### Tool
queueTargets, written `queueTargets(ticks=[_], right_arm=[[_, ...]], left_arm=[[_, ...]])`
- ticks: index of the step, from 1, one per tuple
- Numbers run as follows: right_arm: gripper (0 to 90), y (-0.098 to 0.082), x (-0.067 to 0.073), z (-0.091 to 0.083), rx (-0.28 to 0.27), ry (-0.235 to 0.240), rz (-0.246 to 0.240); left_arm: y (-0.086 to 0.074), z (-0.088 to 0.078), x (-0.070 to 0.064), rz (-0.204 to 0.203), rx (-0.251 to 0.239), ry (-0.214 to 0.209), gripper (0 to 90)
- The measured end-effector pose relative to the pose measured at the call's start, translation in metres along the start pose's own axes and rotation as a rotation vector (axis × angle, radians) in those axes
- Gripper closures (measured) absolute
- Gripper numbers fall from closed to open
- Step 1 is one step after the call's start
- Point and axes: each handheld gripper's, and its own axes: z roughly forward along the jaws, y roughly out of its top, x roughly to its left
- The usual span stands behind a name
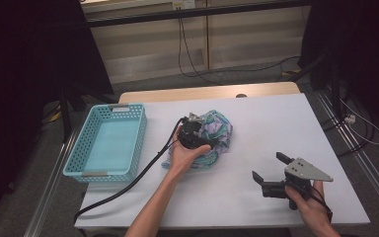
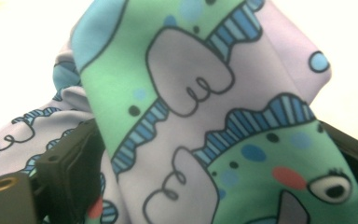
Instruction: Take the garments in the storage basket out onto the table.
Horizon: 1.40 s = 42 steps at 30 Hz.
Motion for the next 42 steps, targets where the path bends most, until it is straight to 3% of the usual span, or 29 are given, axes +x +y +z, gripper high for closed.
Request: queueTargets(ticks=[2,4,7,9,12,16,18,22,25,28,30,32,39,41,42], right_arm=[[0.1,0.0,0.0,0.0,-0.003,0.001,0.004],[0.1,0.0,-0.002,0.0,-0.003,0.0,0.007],[0.1,-0.001,-0.003,0.001,0.0,0.001,0.016],[0.1,-0.001,-0.003,0.001,0.002,0.003,0.013],[0.1,-0.001,-0.004,0.001,-0.001,0.001,0.013],[0.2,-0.001,-0.005,0.0,-0.003,-0.01,0.017],[0.2,0.0,-0.005,0.0,-0.004,-0.01,0.017],[0.0,-0.001,-0.004,0.0,-0.002,-0.01,0.016],[0.2,-0.001,-0.005,0.0,0.0,-0.017,0.016],[0.2,-0.001,-0.004,-0.002,-0.001,-0.019,0.013],[0.1,0.0,-0.003,-0.003,-0.004,-0.022,0.011],[0.1,0.0,-0.002,-0.005,-0.008,-0.022,0.011],[0.0,0.001,0.001,-0.005,-0.011,-0.023,0.004],[0.0,0.001,0.0,-0.004,-0.012,-0.021,0.004],[0.0,0.001,0.0,-0.004,-0.01,-0.022,0.004]], left_arm=[[0.0,-0.002,-0.003,-0.012,0.002,0.0,6.5],[0.002,-0.007,-0.004,-0.015,-0.029,-0.023,6.2],[0.006,-0.015,-0.008,0.026,-0.071,-0.036,4.5],[0.008,-0.02,-0.01,0.048,-0.088,-0.007,4.2],[0.01,-0.025,-0.009,0.056,-0.078,-0.009,3.8],[0.01,-0.035,-0.013,0.1,-0.114,0.061,4.1],[0.01,-0.039,-0.015,0.103,-0.14,0.052,4.1],[0.012,-0.05,-0.022,0.147,-0.179,0.045,4.2],[0.012,-0.057,-0.019,0.081,-0.207,0.005,4.2],[0.01,-0.063,-0.017,0.046,-0.196,-0.005,4.5],[0.007,-0.067,-0.018,0.066,-0.197,0.02,4.6],[0.004,-0.073,-0.02,0.111,-0.215,0.034,5.0],[-0.006,-0.099,-0.017,0.122,-0.26,0.057,4.3],[-0.01,-0.106,-0.014,0.122,-0.284,0.085,3.8],[-0.012,-0.109,-0.011,0.121,-0.284,0.074,3.2]])
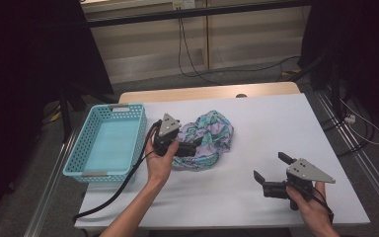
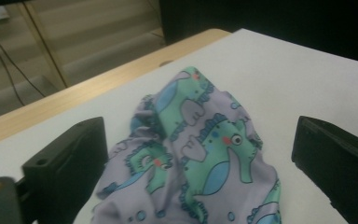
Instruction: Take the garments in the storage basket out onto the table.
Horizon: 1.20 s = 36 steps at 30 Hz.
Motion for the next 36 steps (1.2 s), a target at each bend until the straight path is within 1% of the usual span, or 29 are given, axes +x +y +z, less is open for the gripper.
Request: queueTargets(ticks=[1,2,3,5,6,7,9,10,12,13,17,20,22,23,24,26,28,30,32,34,36], right_arm=[[0.0,0.0,0.0,0.0,-0.001,0.002,0.001],[0.0,0.0,0.0,0.001,-0.001,0.003,0.0],[0.0,0.0,0.0,0.001,-0.002,0.003,0.002],[0.0,0.0,0.001,0.002,-0.001,0.006,-0.001],[0.0,0.001,0.001,0.002,-0.001,0.008,0.002],[0.1,0.001,0.001,0.002,-0.002,0.009,0.002],[0.0,0.001,0.001,0.003,-0.002,0.009,0.002],[0.0,0.001,0.001,0.003,-0.003,0.01,-0.001],[0.0,0.001,0.002,0.003,-0.002,0.011,-0.004],[0.0,0.001,0.002,0.004,-0.002,0.01,-0.004],[0.1,0.001,0.002,0.004,-0.002,0.009,-0.001],[0.1,0.001,0.002,0.004,-0.003,0.01,-0.001],[0.1,0.001,0.002,0.004,-0.002,0.013,-0.001],[0.1,0.001,0.002,0.004,-0.002,0.015,-0.002],[0.1,0.001,0.002,0.004,-0.003,0.015,-0.001],[0.1,0.001,0.002,0.004,-0.001,0.015,-0.004],[0.1,0.001,0.002,0.004,-0.001,0.014,-0.002],[0.1,0.001,0.002,0.004,-0.003,0.014,-0.001],[0.1,0.001,0.002,0.004,-0.004,0.014,-0.002],[0.1,0.001,0.002,0.004,-0.005,0.012,0.001],[0.1,0.001,0.002,0.004,-0.005,0.012,0.0]], left_arm=[[-0.001,-0.002,0.003,-0.005,0.0,-0.03,3.8],[-0.002,-0.006,0.005,-0.001,0.0,-0.043,5.4],[-0.004,-0.009,0.006,-0.001,-0.002,-0.025,5.0],[-0.006,-0.017,0.009,0.015,0.002,0.012,3.8],[-0.007,-0.021,0.011,0.012,-0.005,0.031,4.1],[-0.008,-0.025,0.012,-0.003,-0.011,0.043,3.9],[-0.009,-0.033,0.016,-0.018,-0.021,0.052,3.8],[-0.011,-0.037,0.017,-0.011,-0.021,0.059,3.7],[-0.014,-0.043,0.019,-0.024,-0.012,0.077,3.7],[-0.015,-0.047,0.02,-0.032,-0.007,0.08,3.9],[-0.023,-0.061,0.021,-0.028,-0.016,0.121,3.7],[-0.029,-0.07,0.023,-0.021,-0.012,0.119,3.3],[-0.036,-0.075,0.024,-0.028,-0.025,0.088,3.4],[-0.039,-0.078,0.025,-0.026,-0.016,0.101,2.9],[-0.042,-0.081,0.025,-0.032,-0.017,0.123,3.3],[-0.048,-0.086,0.026,-0.039,-0.014,0.143,3.5],[-0.051,-0.092,0.028,-0.043,-0.016,0.157,3.6],[-0.054,-0.097,0.029,-0.043,-0.009,0.159,3.9],[-0.059,-0.104,0.03,-0.034,-0.022,0.175,4.1],[-0.063,-0.109,0.032,-0.046,-0.027,0.179,4.0],[-0.068,-0.115,0.035,-0.031,-0.043,0.189,3.7]])
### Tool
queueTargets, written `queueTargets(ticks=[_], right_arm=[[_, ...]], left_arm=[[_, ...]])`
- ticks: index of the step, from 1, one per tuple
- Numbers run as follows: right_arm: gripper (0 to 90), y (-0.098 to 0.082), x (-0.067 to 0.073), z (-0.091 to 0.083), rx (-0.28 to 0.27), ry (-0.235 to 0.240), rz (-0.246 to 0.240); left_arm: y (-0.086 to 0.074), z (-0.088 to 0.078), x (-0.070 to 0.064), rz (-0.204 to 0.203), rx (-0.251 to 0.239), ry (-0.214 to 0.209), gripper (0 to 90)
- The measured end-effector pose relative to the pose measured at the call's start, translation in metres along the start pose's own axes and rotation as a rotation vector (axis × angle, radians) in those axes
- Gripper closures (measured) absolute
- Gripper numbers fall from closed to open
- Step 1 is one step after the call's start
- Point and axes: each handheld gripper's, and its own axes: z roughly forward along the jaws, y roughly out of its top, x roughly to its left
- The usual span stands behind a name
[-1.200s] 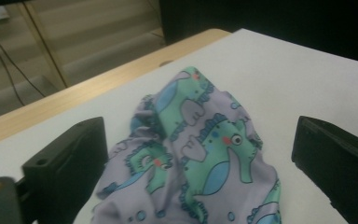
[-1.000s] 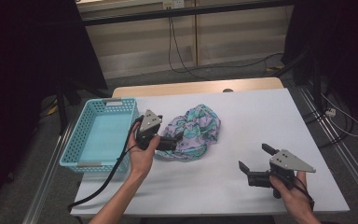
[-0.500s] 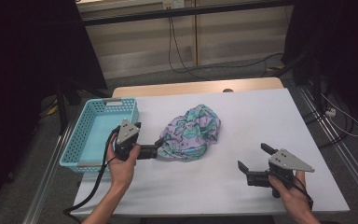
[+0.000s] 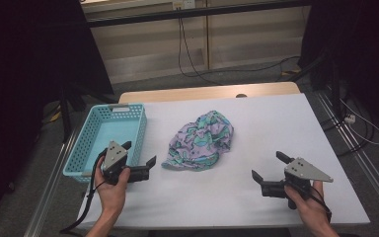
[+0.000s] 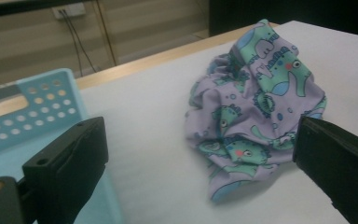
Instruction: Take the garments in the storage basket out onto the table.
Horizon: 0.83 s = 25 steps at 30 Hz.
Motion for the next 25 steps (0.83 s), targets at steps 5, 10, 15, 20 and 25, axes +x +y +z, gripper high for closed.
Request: queueTargets(ticks=[5,10,15,20,25], right_arm=[[0.2,0.0,0.0,0.0,-0.003,-0.002,0.001],[0.2,0.001,0.001,0.0,-0.004,-0.002,0.001],[0.2,0.001,0.001,-0.001,-0.008,-0.002,-0.003],[0.2,0.001,0.001,-0.001,-0.011,0.0,-0.008],[0.1,0.001,0.0,0.0,-0.01,-0.001,-0.01]], left_arm=[[-0.012,-0.012,0.01,-0.068,-0.02,0.037,4.1],[-0.022,-0.026,0.006,-0.067,-0.04,0.071,3.4],[-0.035,-0.031,-0.005,-0.075,-0.023,0.084,2.8],[-0.038,-0.027,-0.011,-0.12,0.002,0.067,2.2],[-0.035,-0.028,-0.014,-0.088,-0.014,0.063,2.3]])
